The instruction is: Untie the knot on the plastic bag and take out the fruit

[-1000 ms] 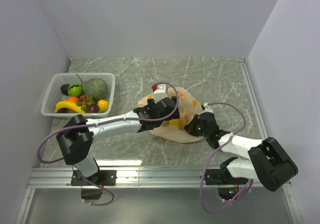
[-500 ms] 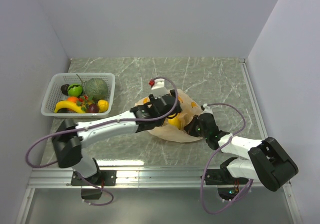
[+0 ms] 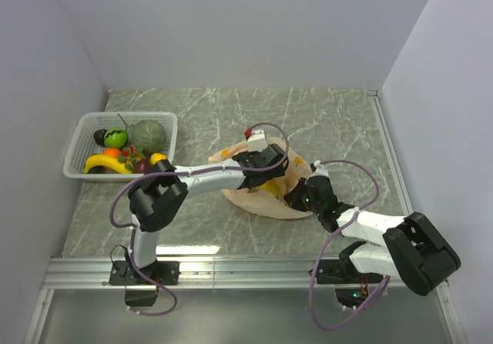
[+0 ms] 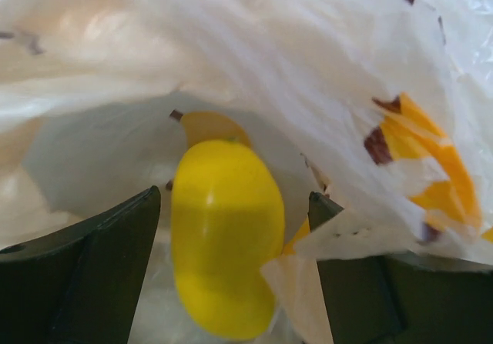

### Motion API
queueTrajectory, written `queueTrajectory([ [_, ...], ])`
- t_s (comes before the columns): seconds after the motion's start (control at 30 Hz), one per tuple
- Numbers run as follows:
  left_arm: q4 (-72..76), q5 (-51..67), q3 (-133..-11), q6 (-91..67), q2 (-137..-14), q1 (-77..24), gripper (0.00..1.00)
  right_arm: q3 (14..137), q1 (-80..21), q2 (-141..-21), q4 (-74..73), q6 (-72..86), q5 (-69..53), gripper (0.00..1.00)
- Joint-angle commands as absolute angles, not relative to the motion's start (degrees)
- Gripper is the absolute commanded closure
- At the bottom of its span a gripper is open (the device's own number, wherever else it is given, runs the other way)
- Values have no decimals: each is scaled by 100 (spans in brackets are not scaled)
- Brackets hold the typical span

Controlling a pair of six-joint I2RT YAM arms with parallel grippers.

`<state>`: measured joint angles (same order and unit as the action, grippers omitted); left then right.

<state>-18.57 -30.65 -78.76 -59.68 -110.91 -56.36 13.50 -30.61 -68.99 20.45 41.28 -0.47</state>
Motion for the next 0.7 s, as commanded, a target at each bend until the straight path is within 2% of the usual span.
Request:
queueTrajectory([
  [0.0,-1828,-2936,-8252,-6065,-11328,-5634,15,1283,-3103,-6785,2294,4087,18,100],
  [0.27,-2004,-2479,-8227,-6178,-11584,-5599,14,1283,-3103,-6838,2329,4078,9,100],
  [0.37,-1995,-2443,-8104,-6266,-11593,-5590,19,1283,-3111,-6855,2355,4078,9,100],
  [0.47,-2083,-2487,-8095,-6267,-11619,-5572,29,1292,-3103,-6882,2364,4078,9,100],
  [0.57,-2066,-2601,-8034,-6188,-11418,-5572,44,1292,-3103,-6829,2320,4069,26,100],
  [0.6,-2048,-2628,-7990,-6170,-11347,-5564,52,1292,-3103,-6803,2303,4069,52,100],
  [0.67,-2004,-2786,-7850,-6091,-11059,-5563,60,1283,-3094,-6715,2224,4052,140,100],
])
